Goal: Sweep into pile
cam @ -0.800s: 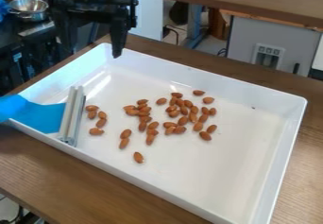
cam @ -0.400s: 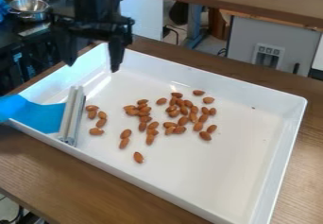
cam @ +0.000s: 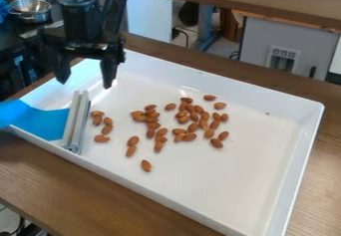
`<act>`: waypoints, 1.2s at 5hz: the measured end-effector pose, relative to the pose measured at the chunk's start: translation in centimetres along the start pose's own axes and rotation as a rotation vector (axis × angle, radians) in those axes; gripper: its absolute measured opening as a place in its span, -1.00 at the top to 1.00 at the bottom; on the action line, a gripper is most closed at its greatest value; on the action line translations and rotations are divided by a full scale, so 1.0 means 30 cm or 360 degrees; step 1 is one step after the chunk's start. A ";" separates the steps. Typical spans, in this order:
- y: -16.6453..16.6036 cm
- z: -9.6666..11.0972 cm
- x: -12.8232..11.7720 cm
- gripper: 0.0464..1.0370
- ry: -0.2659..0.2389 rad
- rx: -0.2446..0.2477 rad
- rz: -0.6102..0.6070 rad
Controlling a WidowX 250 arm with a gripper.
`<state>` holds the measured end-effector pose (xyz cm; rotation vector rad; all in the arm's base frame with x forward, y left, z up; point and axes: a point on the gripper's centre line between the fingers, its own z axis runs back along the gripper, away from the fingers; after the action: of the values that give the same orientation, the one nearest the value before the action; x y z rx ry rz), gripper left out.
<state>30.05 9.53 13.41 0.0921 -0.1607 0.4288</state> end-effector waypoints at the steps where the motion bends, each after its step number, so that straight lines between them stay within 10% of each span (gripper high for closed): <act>1: 0.033 -0.055 -0.024 -0.93 -0.0055 -0.0073 0.0084; 6: 0.085 -0.191 -0.008 -0.93 -0.0260 0.0006 0.0138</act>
<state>29.54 12.44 7.86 0.1245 -0.3253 0.5081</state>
